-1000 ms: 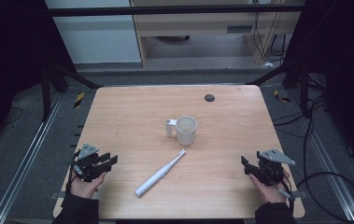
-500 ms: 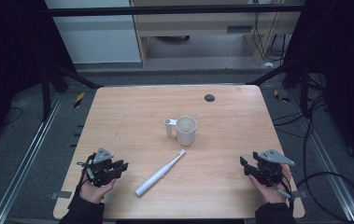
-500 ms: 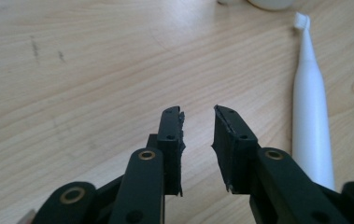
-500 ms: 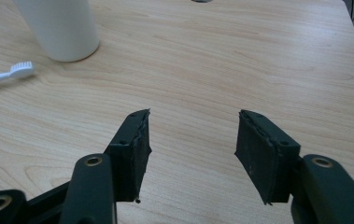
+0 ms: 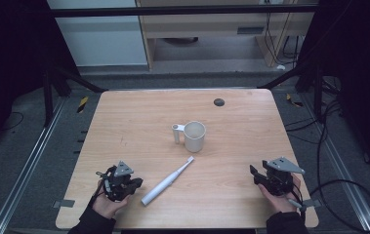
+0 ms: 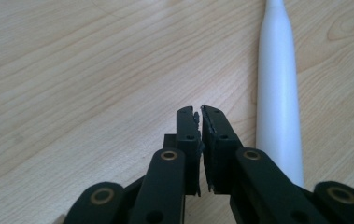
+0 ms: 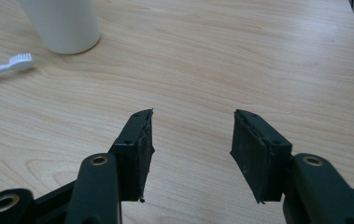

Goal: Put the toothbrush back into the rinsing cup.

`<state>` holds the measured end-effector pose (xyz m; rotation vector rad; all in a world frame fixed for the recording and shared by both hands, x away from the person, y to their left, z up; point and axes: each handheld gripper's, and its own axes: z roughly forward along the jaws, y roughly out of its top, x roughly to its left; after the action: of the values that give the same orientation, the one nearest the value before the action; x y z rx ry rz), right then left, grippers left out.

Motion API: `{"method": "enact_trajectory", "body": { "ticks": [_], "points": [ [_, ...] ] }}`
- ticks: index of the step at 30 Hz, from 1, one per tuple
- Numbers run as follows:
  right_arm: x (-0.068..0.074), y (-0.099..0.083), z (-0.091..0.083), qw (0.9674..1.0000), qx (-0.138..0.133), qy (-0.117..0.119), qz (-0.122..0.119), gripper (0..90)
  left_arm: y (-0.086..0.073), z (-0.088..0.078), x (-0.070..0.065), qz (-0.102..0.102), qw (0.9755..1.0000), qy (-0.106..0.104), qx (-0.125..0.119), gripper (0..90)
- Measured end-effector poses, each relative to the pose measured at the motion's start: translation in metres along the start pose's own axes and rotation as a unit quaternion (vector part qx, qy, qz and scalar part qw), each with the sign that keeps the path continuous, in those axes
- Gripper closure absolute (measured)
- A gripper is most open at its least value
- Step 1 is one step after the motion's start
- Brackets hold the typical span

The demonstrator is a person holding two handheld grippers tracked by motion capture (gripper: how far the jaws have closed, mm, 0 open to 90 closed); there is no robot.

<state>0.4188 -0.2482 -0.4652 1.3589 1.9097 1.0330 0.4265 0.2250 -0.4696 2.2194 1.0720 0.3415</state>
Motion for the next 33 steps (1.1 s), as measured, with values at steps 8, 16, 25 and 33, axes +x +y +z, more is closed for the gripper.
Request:
{"method": "enact_trajectory", "body": {
  "ticks": [8,16,25,33],
  "points": [
    [0.001,0.0,0.0,0.9999,0.007,0.002,0.007,46.6,-0.001,0.005,-0.007,0.009,0.9998,-0.013,0.015,88.9],
    [0.001,-0.001,0.002,1.0,0.01,0.0,0.002,45.3,-0.001,0.007,-0.012,0.017,0.9993,-0.021,0.025,89.2],
    [0.001,-0.001,0.002,0.9999,0.011,-0.001,0.001,44.3,-0.002,0.009,-0.018,0.026,0.9986,-0.031,0.033,89.4],
    [0.001,-0.001,0.002,0.9999,0.011,-0.002,0.0,44.1,-0.002,0.009,-0.024,0.03,0.9982,-0.038,0.035,89.5]
  ]
}}
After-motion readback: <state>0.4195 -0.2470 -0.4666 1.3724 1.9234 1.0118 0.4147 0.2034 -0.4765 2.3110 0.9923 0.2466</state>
